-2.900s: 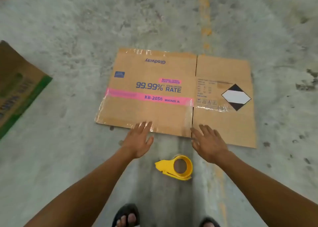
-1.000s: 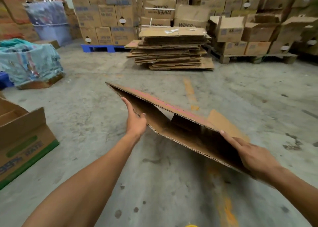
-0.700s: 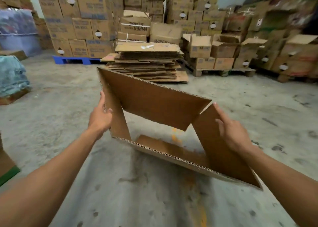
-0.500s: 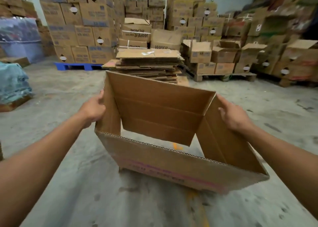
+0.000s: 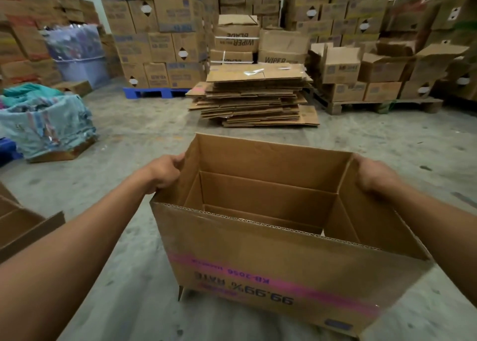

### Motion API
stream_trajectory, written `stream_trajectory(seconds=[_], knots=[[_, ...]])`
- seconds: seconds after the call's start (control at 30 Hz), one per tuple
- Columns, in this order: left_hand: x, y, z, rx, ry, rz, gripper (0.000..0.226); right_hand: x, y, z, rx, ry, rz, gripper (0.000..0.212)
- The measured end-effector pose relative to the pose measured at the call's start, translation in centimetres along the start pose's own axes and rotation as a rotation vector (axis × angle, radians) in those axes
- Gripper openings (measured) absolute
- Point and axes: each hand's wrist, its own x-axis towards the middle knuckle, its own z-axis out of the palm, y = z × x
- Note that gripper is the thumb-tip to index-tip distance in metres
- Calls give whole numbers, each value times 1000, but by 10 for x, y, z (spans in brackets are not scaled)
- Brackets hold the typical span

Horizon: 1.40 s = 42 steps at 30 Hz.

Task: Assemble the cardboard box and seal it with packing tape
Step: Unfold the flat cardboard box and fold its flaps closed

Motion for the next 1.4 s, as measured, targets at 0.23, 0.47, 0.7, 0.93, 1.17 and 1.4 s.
stream_trajectory(seconds=[0.23,0.47,0.7,0.93,1.17,1.4], knots=[[-49,-24,5,-22,52,-15,61,-35,-10,1,116,-70,-22,63],[-47,-30,33,34,101,46,68,-29,-12,-3,-48,-63,-165,71],[-51,-46,43,196,145,101,76,-5,-43,-5,41,-92,-140,57],[-48,-45,42,276,140,116,82,12,-36,13,165,-58,-243,65],[-45,-47,34,366,121,161,86,49,-37,26,455,-193,-60,72],[-47,-40,31,324,0,184,108,53,-53,46,882,-209,95,66]])
